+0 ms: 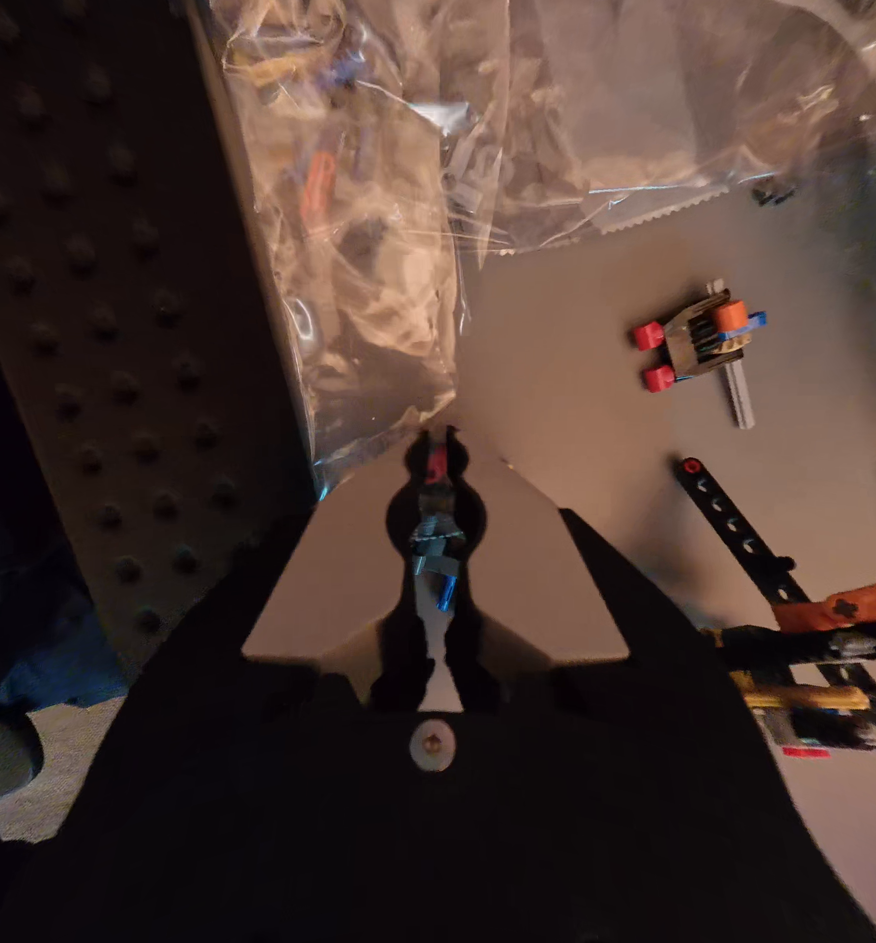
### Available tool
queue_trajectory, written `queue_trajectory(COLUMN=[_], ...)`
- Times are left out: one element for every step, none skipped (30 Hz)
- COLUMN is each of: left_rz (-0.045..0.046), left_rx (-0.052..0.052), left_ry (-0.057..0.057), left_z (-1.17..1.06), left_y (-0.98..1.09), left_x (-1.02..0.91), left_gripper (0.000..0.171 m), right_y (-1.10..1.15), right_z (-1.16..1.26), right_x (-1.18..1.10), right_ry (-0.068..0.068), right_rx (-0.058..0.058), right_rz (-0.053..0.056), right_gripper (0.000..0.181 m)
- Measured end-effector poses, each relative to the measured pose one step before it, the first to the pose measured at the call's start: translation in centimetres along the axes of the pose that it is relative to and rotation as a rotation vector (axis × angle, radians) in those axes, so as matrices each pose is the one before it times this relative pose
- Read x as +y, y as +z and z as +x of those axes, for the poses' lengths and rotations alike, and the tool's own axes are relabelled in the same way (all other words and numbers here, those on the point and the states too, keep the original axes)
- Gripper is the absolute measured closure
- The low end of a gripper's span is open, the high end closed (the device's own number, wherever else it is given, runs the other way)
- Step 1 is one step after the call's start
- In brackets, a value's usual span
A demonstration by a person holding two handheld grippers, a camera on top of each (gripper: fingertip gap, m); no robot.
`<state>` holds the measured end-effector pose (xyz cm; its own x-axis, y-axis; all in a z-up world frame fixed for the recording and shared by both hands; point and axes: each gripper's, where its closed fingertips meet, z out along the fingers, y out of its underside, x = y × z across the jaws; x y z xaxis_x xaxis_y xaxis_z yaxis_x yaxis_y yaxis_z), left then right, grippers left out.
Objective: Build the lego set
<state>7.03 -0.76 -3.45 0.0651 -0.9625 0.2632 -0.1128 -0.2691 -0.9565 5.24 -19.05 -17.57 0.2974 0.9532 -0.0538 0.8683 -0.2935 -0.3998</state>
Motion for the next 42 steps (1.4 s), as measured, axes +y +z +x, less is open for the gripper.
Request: queue_trajectory(left_rz=[0.00108, -0.00058, -0.00165, -0.00166, -0.00126, -0.00039, 0.00131, 0.00208, 0.00173, 0.00155, 0.00136, 0.00094, -0.00029, -0.00023, 0.00006, -0.00162, -0.00253, -0.00236, -0.00259, -0.00117, 0.00143, 0.00283, 0.00273, 0.00173, 0.00097, 0.00025, -0.00122, -0.00175, -0.00105, 0.00006, 0.00144, 0.00222, 0.00164, 0.00097, 0.00097, -0.00032, -0.00131, -0.00015, 0.00085, -0.00011, 0.00057, 0.00155], left_rx=[0.0001, 0.0002, 0.0004, 0.0007, 0.0004, 0.0, -0.0007, -0.001, -0.001, -0.001, -0.0008, -0.0005, -0.0012, -0.0006, 0.0009, 0.0018, 0.001, 0.0012, 0.0009, -0.0003, -0.0006, -0.0013, -0.0014, -0.0006, -0.0003, 0.0005, 0.0008, 0.0004, -0.0003, 0.0003, -0.0009, -0.0009, -0.0006, -0.0011, -0.0006, 0.0004, -0.0001, -0.0009, -0.0001, -0.0005, -0.0011, -0.0008], left_ry=[-0.0006, 0.0004, 0.0004, 0.0003, 0.0006, 0.0006, 0.0001, -0.0004, -0.0002, 0.0002, 0.0, -0.0005, 0.0004, 0.0006, -0.0007, -0.0007, 0.0002, 0.0008, 0.0014, 0.0016, -0.0001, -0.0008, -0.0006, -0.0007, -0.0006, -0.0008, -0.0004, 0.001, 0.0016, 0.0008, -0.0002, -0.0006, 0.0001, 0.0004, 0.0004, 0.0006, 0.0011, 0.0006, 0.0, 0.0005, 0.0005, -0.0008], left_z=[-0.017, 0.008, 0.003, 0.019, 0.023, 0.006, -0.008, -0.02, -0.021, -0.013, -0.022, -0.014, -0.026, -0.003, 0.016, 0.038, 0.039, 0.059, 0.067, 0.017, -0.006, -0.043, -0.054, -0.043, -0.04, -0.012, 0.021, 0.03, 0.027, 0.022, -0.019, -0.024, -0.007, -0.011, 0.001, 0.034, 0.015, 0.016, 0.01, -0.002, -0.019, -0.023], left_y=[-0.01, 0.017, 0.029, 0.049, 0.02, 0.007, -0.033, -0.047, -0.05, -0.051, -0.041, -0.013, 0.007, 0.008, 0.031, 0.05, 0.064, 0.064, 0.028, -0.001, -0.032, -0.071, -0.061, -0.047, -0.021, 0.005, 0.033, 0.016, 0.01, -0.013, -0.032, -0.047, -0.041, -0.017, -0.005, 0.015, 0.019, 0.006, -0.006, -0.011, -0.017, 0.001], left_x=[-0.009, 0.018, 0.028, 0.029, 0.02, 0.007, -0.033, -0.044, -0.039, -0.034, -0.026, -0.014, -0.009, 0.005, 0.005, 0.038, 0.063, 0.056, 0.037, 0.014, -0.034, -0.056, -0.059, -0.038, -0.021, 0.01, 0.034, 0.029, 0.014, -0.014, -0.037, -0.058, -0.037, -0.04, -0.019, 0.001, 0.011, -0.001, -0.018, 0.005, -0.015, -0.035], left_gripper=[0.171, 0.171, 0.171, 0.171, 0.171, 0.171, 0.171, 0.171, 0.171, 0.171, 0.171, 0.171, 0.171, 0.171, 0.171, 0.171, 0.171, 0.171, 0.171, 0.171, 0.171, 0.171, 0.171, 0.171, 0.171, 0.171, 0.171, 0.171, 0.171, 0.171, 0.171, 0.171, 0.171, 0.171, 0.171, 0.171, 0.171, 0.171, 0.171, 0.171, 0.171, 0.171], right_y=[-0.183, -0.237, -0.296, -0.299, -0.316, -0.358, -0.354, -0.322, -0.29, -0.217, -0.164, -0.254, -0.471, -0.535, -0.528, -0.441, -0.237, 0.081, 0.467, 0.709, 0.796, 0.808, 0.831, 0.798, 0.776, 0.657, 0.543, 0.433, 0.272, -0.081, -0.205, -0.306, -0.359, -0.406, -0.406, -0.362, -0.324, -0.304, -0.292, -0.216, -0.135, 0.016], right_z=[0.039, 0.053, 0.19, 0.139, 0.298, 0.303, 0.005, -0.089, 0.137, -0.186, -0.629, -0.097, 0.368, 0.393, 0.222, -0.258, -0.39, -0.347, -0.348, -0.267, -0.184, -0.453, -0.719, -0.654, -0.524, 0.057, 0.342, 0.336, 0.167, 0.013, 0.311, 0.499, 0.457, 0.575, 0.72, 0.62, 0.687, 0.949, 1.126, 1.065, 1.153, 0.85], right_x=[-0.14, -0.171, -0.211, -0.138, -0.131, -0.202, -0.233, -0.189, -0.08, 0.017, 0.06, 0.063, 0.077, 0.009, -0.297, -0.527, -0.502, -0.068, 0.46, 0.686, 0.391, -0.026, -0.398, -0.642, -0.541, -0.328, -0.031, 0.26, 0.231, -0.279, -0.054, -0.013, 0.004, -0.08, -0.099, -0.005, 0.047, 0.041, -0.002, 0.004, 0.052, 0.042], right_ry=[-0.0052, -0.0026, -0.0029, -0.0026, 0.0004, 0.0054, 0.0048, -0.0026, -0.0054, -0.001, -0.0019, -0.0062, -0.0204, -0.0188, 0.0032, 0.0121, 0.0087, 0.011, 0.0105, 0.0065, 0.0002, -0.0104, -0.0183, -0.0262, -0.0262, -0.0178, -0.0209, -0.0233, -0.0153, 0.004, -0.003, -0.0054, 0.0019, 0.0078, 0.005, 0.0001, -0.0017, 0.0021, 0.0068, 0.0094, 0.0114, 0.0086], right_rx=[0.0032, 0.0026, 0.0109, 0.0062, 0.0144, 0.0139, -0.0047, -0.0053, 0.0154, -0.0049, -0.0289, 0.0117, 0.0506, 0.0456, 0.0161, -0.0265, -0.0359, -0.0325, -0.031, -0.022, -0.008, -0.0141, -0.0196, -0.0061, 0.0045, 0.034, 0.0439, 0.0361, 0.0147, -0.0071, 0.0132, 0.0259, 0.017, 0.019, 0.0271, 0.02, 0.0229, 0.0364, 0.045, 0.0394, 0.045, 0.0263], right_rz=[0.0061, 0.0063, 0.0092, 0.0051, 0.0062, 0.0115, 0.016, 0.0141, 0.0089, 0.0051, 0.0008, -0.0015, -0.0005, 0.0012, 0.0187, 0.0313, 0.0295, 0.0042, -0.0313, -0.05, -0.0338, -0.0108, 0.0034, 0.0118, 0.0049, -0.0069, -0.0212, -0.0289, -0.0185, 0.0169, 0.0065, 0.0061, 0.0021, 0.0054, 0.0067, -0.0016, -0.0046, -0.0031, 0.0041, 0.0055, 0.0035, 0.0057], right_gripper=[0.181, 0.181, 0.181, 0.181, 0.181, 0.181, 0.181, 0.181, 0.181, 0.181, 0.178, 0.175, 0.181, 0.181, 0.181, 0.181, 0.181, 0.181, 0.168, 0.154, 0.148, 0.145, 0.138, 0.133, 0.13, 0.138, 0.141, 0.15, 0.153, 0.159, 0.173, 0.181, 0.181, 0.181, 0.181, 0.181, 0.181, 0.181, 0.181, 0.181, 0.181, 0.181])
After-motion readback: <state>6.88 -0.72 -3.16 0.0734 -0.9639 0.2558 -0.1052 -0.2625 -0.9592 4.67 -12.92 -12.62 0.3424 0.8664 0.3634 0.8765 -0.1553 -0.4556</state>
